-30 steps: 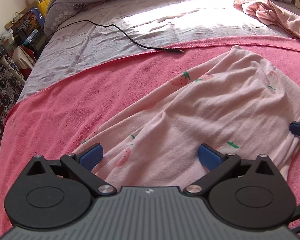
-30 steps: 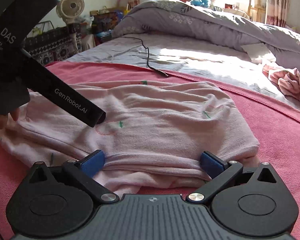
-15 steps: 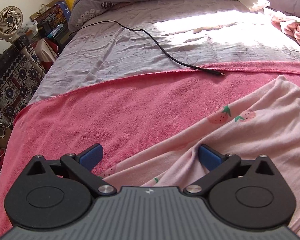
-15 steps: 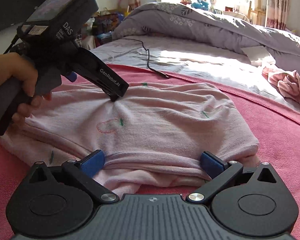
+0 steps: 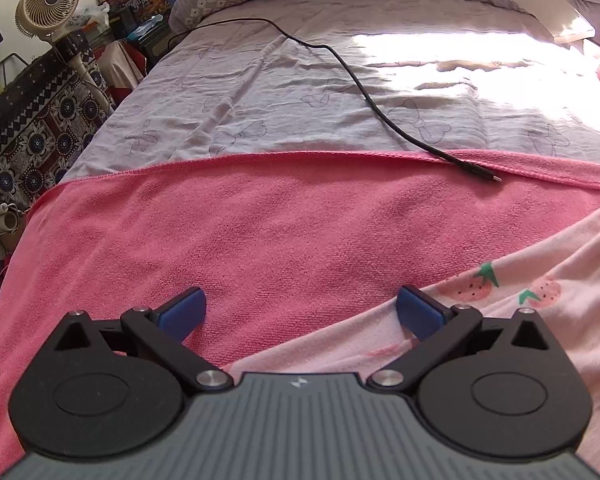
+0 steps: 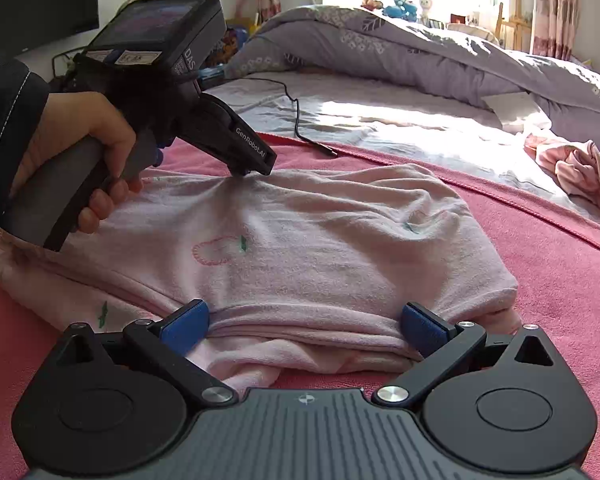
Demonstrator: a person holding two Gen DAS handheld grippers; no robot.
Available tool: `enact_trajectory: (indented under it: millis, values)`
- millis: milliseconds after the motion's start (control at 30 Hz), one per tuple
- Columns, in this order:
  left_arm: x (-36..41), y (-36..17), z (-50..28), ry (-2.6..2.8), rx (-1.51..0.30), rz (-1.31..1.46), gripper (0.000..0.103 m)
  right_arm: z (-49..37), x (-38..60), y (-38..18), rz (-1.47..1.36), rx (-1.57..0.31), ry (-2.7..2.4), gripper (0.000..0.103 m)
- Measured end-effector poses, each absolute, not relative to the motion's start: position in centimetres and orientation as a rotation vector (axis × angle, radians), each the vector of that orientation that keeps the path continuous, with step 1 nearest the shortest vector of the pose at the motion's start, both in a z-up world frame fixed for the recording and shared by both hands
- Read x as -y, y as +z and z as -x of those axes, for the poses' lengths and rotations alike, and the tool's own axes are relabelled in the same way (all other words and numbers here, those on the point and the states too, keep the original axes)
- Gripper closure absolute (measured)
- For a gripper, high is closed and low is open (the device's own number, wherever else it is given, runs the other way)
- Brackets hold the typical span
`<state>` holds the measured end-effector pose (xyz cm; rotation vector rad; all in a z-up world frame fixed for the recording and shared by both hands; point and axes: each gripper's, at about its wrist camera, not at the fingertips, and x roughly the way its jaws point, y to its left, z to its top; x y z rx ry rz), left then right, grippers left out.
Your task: Fold clothes
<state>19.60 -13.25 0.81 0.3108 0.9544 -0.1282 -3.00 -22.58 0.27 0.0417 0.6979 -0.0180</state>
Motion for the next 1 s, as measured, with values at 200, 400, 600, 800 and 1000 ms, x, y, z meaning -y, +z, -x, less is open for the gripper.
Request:
enact_trajectory:
  millis: [200, 400, 600, 800, 1000]
  values:
    - [12.7, 1.6, -20.0, -0.119, -1.003, -0.268, 0.000, 3.0, 22.7, 0.3, -0.041, -0.695, -0.016, 0.000]
    - [12.1, 2.6, -20.0, -0.115, -1.040, -0.243, 0.001, 3.1, 22.6, 0.2, -0.043, -0.694, -0.014, 0.000]
    - [12.4, 3.2, -18.6, -0.131, -1.051, -0.276, 0.001, 3.0, 22.8, 0.3, -0.058, -0.701, -0.006, 0.000]
    - [11.5, 4.6, -16.2, -0.134, -1.011, -0.281, 0.001, 2.7, 24.6, 3.5, -0.010, -0.731, 0.025, 0.000]
    - [10.3, 6.8, -9.2, -0.180, -0.882, -0.276, 0.001, 3.1, 32.5, 6.3, -0.219, -0.788, -0.038, 0.002]
